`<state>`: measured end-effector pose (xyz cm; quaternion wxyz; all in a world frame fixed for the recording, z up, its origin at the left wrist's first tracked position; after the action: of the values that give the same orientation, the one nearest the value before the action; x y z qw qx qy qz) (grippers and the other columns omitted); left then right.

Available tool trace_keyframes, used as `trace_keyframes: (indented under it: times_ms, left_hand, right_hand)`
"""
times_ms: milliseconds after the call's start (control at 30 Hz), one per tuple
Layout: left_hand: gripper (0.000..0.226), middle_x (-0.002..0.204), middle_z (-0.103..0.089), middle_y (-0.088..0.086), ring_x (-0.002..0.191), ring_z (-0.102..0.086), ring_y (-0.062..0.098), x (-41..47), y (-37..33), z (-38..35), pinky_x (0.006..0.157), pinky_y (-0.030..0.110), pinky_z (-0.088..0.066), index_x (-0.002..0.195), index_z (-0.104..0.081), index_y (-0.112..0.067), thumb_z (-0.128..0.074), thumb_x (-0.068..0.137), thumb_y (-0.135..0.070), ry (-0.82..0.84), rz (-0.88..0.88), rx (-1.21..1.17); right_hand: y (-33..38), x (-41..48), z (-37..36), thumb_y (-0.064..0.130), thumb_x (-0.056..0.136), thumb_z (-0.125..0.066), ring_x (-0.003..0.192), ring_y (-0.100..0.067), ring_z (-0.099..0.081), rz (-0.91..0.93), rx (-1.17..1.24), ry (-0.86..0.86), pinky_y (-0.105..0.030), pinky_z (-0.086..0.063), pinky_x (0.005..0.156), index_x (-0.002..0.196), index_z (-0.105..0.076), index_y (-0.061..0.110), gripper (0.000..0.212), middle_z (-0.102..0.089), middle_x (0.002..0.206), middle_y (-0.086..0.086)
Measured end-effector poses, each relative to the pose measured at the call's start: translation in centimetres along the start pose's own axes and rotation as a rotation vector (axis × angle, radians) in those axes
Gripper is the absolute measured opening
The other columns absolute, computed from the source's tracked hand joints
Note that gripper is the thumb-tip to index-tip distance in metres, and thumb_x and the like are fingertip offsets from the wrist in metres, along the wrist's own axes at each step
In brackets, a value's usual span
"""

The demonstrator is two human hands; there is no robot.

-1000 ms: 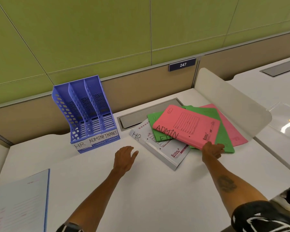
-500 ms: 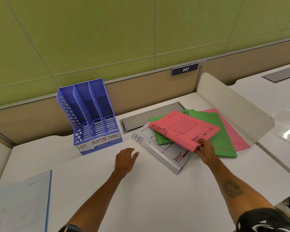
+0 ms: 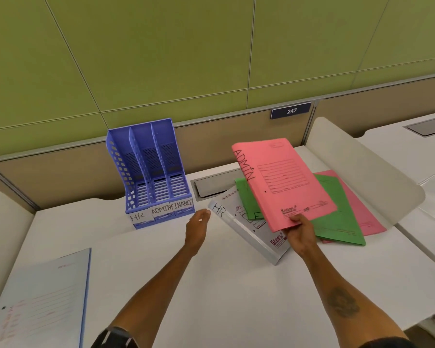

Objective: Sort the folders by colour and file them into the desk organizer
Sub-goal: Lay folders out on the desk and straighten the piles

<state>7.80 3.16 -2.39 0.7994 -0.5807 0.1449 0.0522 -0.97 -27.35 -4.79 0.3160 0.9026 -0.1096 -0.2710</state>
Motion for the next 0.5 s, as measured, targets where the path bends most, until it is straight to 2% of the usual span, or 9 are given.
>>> trace_keyframes:
  times_ms: [67,200,333,500]
  left_hand:
    - [0.037,0.133,-0.058,0.012,0.122,-0.056,0.027,-0.1,-0.8,0.2,0.105,0.042,-0.047,0.132,-0.053,-0.010,-0.049,0.102,-0.031,0.004,0.034,-0.213]
    - [0.036,0.134,-0.059,0.008,0.123,-0.057,0.029,0.1,-2.3,0.8,0.108,0.049,-0.045,0.132,-0.052,-0.014,-0.051,0.100,-0.033,0.041,0.044,-0.416]
    - [0.045,0.129,-0.064,0.003,0.116,-0.063,0.025,-0.2,-2.5,2.3,0.095,0.049,-0.054,0.136,-0.052,-0.022,-0.059,0.095,-0.038,0.045,0.052,-0.584]
    - [0.053,0.129,-0.064,0.007,0.117,-0.061,0.028,-0.9,-1.1,6.8,0.099,0.054,-0.051,0.137,-0.050,-0.015,-0.069,0.088,-0.010,-0.189,0.017,-0.611]
  right_hand:
    - [-1.4,-0.6,-1.6,-0.008,0.089,-0.039,0.095,-0.021,-0.058,-0.018,-0.012,0.048,-0.040,-0.055,0.083,0.103,-0.054,0.018,0.033,-0.062,0.098,-0.005]
    - [-5.2,-2.0,-4.8,-0.011,0.087,-0.039,0.091,-0.021,-0.060,-0.093,-0.053,0.130,-0.041,-0.060,0.072,0.098,-0.055,0.015,0.032,-0.065,0.095,-0.005]
    - [-10.0,-3.6,-7.1,-0.013,0.086,-0.040,0.090,-0.024,-0.062,-0.201,-0.103,0.219,-0.044,-0.061,0.072,0.099,-0.057,0.011,0.032,-0.068,0.094,-0.007]
    - [-14.9,-5.3,-9.5,-0.014,0.081,-0.048,0.096,-0.031,-0.062,-0.272,-0.171,0.304,-0.055,-0.053,0.087,0.105,-0.058,0.008,0.034,-0.068,0.102,-0.014]
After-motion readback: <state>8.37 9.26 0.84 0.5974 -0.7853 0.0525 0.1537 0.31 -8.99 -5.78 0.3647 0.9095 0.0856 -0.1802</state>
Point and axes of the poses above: each hand's wrist, its own x-axis towards the middle knuckle, its own z-axis out of the back of the hand, y = z × x, the point moved 9 cm from there along x, towards the middle knuckle
